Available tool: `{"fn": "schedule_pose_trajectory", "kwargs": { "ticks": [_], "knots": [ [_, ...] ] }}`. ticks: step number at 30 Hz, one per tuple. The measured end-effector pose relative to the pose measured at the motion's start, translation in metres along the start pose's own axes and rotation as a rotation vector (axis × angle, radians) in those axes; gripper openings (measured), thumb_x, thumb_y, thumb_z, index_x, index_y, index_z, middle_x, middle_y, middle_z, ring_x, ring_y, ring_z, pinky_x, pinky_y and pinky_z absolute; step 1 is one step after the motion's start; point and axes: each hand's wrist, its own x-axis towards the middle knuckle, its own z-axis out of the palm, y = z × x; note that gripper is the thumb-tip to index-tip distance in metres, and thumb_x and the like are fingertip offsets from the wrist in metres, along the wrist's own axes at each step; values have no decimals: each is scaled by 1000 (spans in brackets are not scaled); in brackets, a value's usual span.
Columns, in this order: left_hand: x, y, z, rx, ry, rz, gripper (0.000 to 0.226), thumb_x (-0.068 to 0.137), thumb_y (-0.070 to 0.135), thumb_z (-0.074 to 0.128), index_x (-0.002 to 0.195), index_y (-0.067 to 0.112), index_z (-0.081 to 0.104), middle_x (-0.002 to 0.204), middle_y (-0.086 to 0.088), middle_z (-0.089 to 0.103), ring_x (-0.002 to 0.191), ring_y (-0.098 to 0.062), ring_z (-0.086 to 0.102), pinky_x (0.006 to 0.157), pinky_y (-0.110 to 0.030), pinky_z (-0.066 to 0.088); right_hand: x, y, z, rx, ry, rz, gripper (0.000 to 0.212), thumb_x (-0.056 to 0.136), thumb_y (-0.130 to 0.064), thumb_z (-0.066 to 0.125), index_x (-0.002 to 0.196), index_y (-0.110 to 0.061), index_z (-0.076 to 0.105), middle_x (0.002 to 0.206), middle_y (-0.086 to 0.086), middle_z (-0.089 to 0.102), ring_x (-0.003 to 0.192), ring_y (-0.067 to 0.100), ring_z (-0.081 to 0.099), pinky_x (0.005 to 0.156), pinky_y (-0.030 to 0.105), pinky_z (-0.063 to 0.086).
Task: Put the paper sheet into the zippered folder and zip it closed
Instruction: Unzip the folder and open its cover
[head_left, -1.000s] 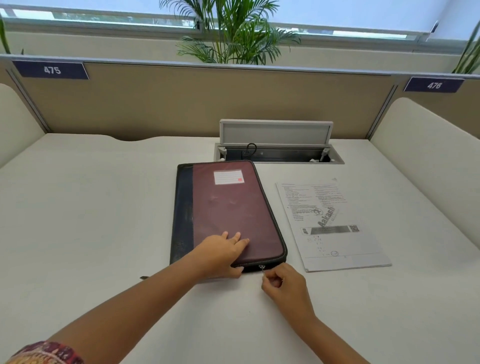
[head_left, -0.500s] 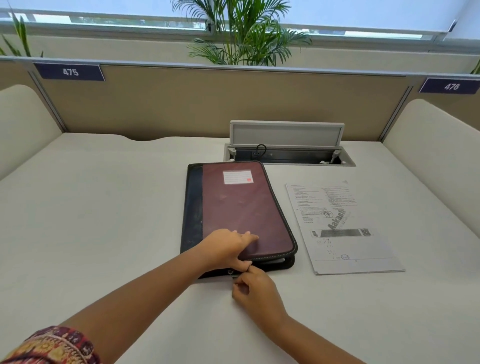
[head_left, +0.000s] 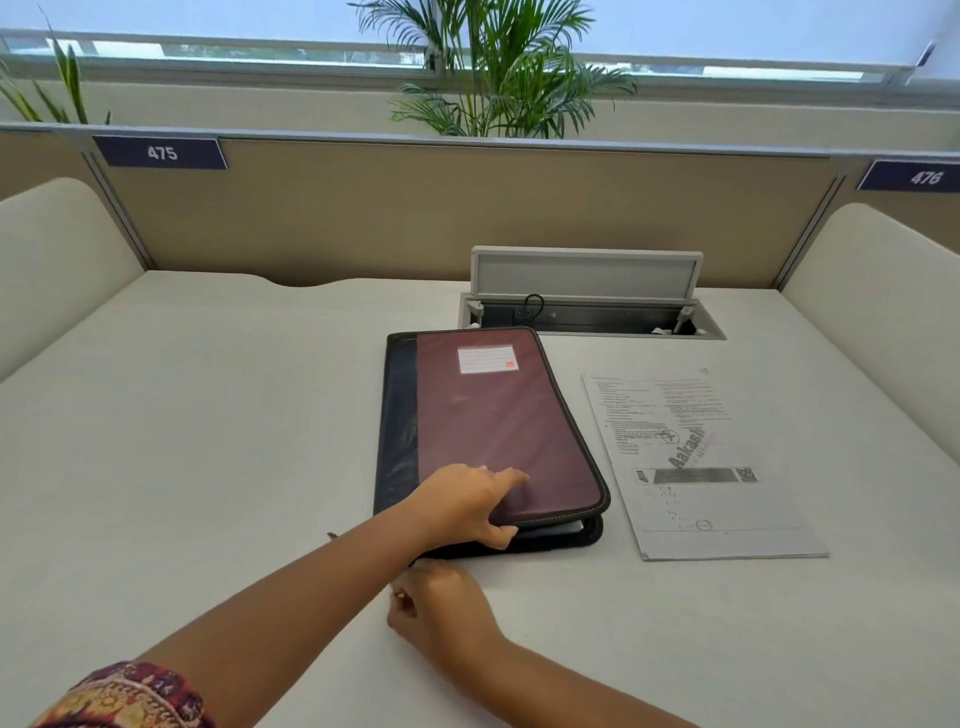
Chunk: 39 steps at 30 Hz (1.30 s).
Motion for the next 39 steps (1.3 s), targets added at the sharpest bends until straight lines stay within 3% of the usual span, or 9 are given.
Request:
{"fn": "schedule_pose_trajectory", "kwargs": {
  "ticks": [10, 14, 17, 20, 24, 29, 33, 37, 39],
  "knots": [
    [-1, 9, 1, 63, 16, -10, 57, 84, 40, 50, 135, 21, 34, 120, -17, 60, 79, -33, 63, 60, -31, 46, 16, -12, 6, 13, -123, -28, 18, 86, -13, 46, 82, 2, 54, 87, 26, 63, 73, 38, 52, 64, 37, 36],
    [-6, 16, 5, 114, -15, 16, 52, 91, 32, 40, 139, 14, 29, 149, -12, 32, 131, -36, 39, 84, -45, 49, 5, 20, -12, -61, -158, -221, 42, 83, -19, 57, 122, -3, 53, 126, 19, 58, 116, 34, 51, 99, 34, 40],
    [-8, 15, 7, 112, -53, -13, 53, 94, 31, 35, 143, 15, 22, 153, -12, 24, 135, -37, 29, 96, -48, 43, -9, 53, -28, -256, -23, -347, 43, 66, -28, 72, 108, -19, 66, 102, 1, 71, 96, 20, 65, 86, 28, 52],
    [-13, 19, -1, 74, 94, -24, 49, 92, 27, 38, 139, 11, 34, 146, -15, 36, 129, -37, 41, 90, -47, 49, -18, 79, -42, -337, 94, -326, 31, 67, -28, 67, 98, -26, 67, 92, -5, 69, 89, 15, 56, 79, 27, 46],
    [-22, 19, -12, 43, 460, 85, 47, 62, 17, 73, 108, 9, 67, 108, -9, 71, 86, -23, 71, 46, -26, 56, -13, 100, -54, -372, 256, -91, 35, 73, -31, 60, 105, -17, 57, 98, 7, 66, 97, 21, 45, 84, 33, 48],
    [-47, 11, -22, -216, 641, -81, 51, 69, 6, 67, 119, 1, 58, 72, -15, 70, 42, -9, 49, 47, -13, 44, -3, 117, -64, -345, 156, 106, 70, 90, -59, 24, 138, -11, 39, 149, 11, 33, 141, 30, 22, 118, 35, 1],
    [-60, 8, -26, -344, 749, -182, 48, 78, 10, 50, 126, 6, 50, 63, -9, 63, 48, -10, 34, 49, -14, 45, -2, 130, -60, -431, 46, 158, 70, 90, -62, 17, 147, -23, 11, 158, 1, 3, 145, 17, -6, 114, 30, -15],
    [-70, 6, -22, -456, 894, -249, 46, 83, 13, 35, 128, 7, 41, 109, 34, 56, 63, -6, 48, 64, -3, 43, -1, 131, -58, -432, 25, 157, 68, 90, -62, 18, 147, -25, 9, 158, 0, 1, 144, 15, -10, 114, 28, -16],
    [-75, 4, -18, -481, 957, -319, 44, 86, 15, 31, 129, 9, 37, 113, 13, 62, 77, -8, 55, 71, 3, 39, -1, 131, -58, -427, 23, 148, 68, 90, -62, 18, 147, -26, 9, 158, -1, 0, 144, 14, -11, 113, 26, -18]
  ]
}}
